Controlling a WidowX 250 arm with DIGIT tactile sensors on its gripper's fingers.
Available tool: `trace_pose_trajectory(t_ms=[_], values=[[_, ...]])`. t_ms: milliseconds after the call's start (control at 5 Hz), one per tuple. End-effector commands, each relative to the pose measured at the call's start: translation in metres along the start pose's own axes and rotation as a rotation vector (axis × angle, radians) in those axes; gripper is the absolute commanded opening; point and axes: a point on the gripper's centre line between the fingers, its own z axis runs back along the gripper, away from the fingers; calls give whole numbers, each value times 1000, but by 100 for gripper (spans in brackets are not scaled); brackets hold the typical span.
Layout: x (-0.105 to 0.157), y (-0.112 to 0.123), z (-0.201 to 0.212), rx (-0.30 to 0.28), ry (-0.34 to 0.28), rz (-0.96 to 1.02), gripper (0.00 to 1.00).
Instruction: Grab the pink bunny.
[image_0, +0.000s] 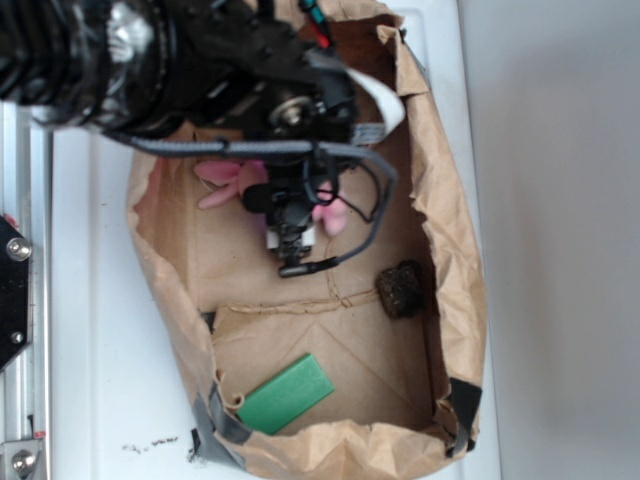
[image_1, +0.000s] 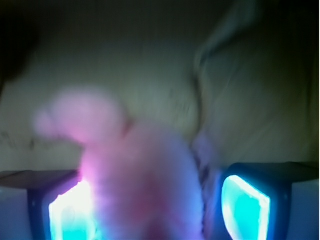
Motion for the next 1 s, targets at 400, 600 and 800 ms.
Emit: trace_pose_trajectory(t_ms=[400, 600, 800], values=[[15, 6, 30, 5, -66, 11, 0], [18, 10, 41, 27, -72, 22, 0], [24, 12, 60, 14, -61, 23, 0]])
